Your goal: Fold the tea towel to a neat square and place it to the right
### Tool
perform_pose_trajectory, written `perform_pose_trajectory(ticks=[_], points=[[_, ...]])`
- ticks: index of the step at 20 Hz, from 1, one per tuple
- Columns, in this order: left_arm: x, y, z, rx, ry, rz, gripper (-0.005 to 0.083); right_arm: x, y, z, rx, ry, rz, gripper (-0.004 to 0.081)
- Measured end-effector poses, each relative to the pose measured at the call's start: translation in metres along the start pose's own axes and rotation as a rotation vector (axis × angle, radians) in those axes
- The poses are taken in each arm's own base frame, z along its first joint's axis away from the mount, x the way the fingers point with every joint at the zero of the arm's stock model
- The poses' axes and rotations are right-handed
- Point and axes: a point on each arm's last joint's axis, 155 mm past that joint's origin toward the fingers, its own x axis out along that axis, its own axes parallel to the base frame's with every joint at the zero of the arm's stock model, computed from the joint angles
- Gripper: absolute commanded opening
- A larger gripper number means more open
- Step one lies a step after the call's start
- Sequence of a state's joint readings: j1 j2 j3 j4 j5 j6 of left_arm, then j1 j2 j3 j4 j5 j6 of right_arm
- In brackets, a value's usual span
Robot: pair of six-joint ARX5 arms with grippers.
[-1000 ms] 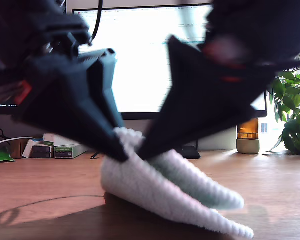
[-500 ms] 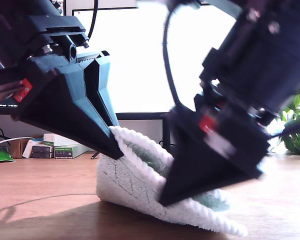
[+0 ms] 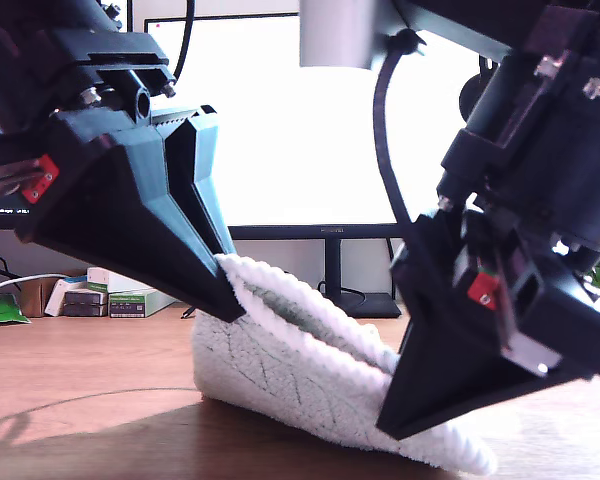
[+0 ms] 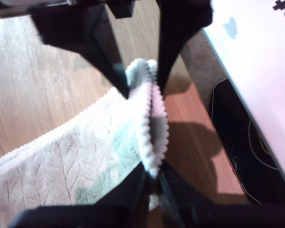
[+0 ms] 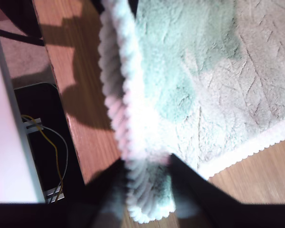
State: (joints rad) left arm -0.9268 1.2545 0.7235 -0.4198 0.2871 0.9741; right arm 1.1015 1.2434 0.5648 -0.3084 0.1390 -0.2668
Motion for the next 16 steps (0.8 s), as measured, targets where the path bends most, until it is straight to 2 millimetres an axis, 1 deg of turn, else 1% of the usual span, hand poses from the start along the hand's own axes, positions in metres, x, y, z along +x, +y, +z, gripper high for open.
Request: perform_pose_trajectory(ticks=[1,3,4,7,12,14,16], points=[[0.0,0.0,0.0,0.0,0.0,0.0,-0.0024,0.0,0.0,0.0,0.0,0.0,0.0,0.0137],[0.0,0.0,0.0,-0.001,0.0,-0.001,-0.0024,0.0,0.0,-0.001,-0.01,0.002,0.0,0.0026],[0.0,-0.001,-0.001,-0.002,0.003,-0.004,-0.0024,0.0,0.0,-0.002,-0.021,0.007,0.002,-0.0013],[0.0,-0.007,-0.004,-0.012,0.016,-0.028,-0.0024,0.0,0.002,-0.002,-0.024,0.007,0.012,-0.0011],[-0.001,-0.022,-0.004,-0.116,0.011,-0.092,-0.0024,-0.003,0.019,-0.011,-0.025,0.044,0.103,-0.0012],[-0.002,-0.03,-0.001,-0.164,-0.002,-0.131,-0.0024,-0.007,0.024,-0.011,-0.012,0.062,0.136,-0.0012],[-0.004,-0.041,-0.001,-0.223,-0.004,-0.179,-0.0024,-0.015,0.029,-0.007,-0.003,0.078,0.18,-0.0012]])
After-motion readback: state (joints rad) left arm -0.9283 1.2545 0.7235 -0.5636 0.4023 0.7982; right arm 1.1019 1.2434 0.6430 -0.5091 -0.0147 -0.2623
